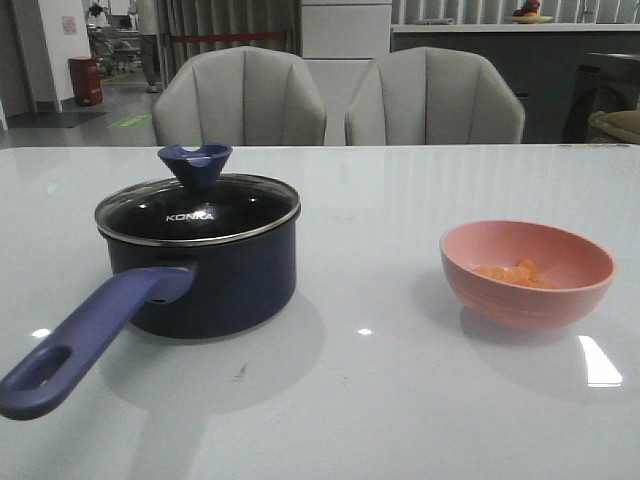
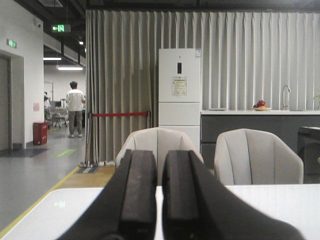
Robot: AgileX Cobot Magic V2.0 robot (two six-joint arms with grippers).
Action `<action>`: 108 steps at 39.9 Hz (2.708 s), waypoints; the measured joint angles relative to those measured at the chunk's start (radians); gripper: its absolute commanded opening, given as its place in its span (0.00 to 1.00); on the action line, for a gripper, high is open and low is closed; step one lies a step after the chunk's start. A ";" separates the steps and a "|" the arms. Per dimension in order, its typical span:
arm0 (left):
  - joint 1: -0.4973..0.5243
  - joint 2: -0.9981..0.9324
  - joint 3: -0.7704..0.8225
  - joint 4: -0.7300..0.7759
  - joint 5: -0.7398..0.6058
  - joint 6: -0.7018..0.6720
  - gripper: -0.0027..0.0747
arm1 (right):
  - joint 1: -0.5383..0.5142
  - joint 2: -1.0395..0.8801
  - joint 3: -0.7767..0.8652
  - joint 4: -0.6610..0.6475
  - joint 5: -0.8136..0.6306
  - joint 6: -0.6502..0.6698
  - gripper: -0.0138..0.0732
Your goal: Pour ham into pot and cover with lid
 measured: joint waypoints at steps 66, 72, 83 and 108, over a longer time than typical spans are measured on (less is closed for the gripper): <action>-0.144 1.205 -0.972 -0.105 0.882 -0.061 0.86 | 0.000 0.000 0.000 0.000 0.002 0.000 0.34; -0.245 1.376 -1.145 -0.039 0.958 -0.166 0.86 | 0.000 0.000 0.000 0.000 0.002 0.000 0.34; -0.384 1.645 -1.421 0.087 1.093 -0.363 0.86 | 0.000 0.000 0.000 0.000 0.002 0.000 0.34; -0.408 1.955 -1.769 0.083 1.353 -0.512 0.86 | 0.000 0.000 0.000 -0.001 0.004 0.000 0.34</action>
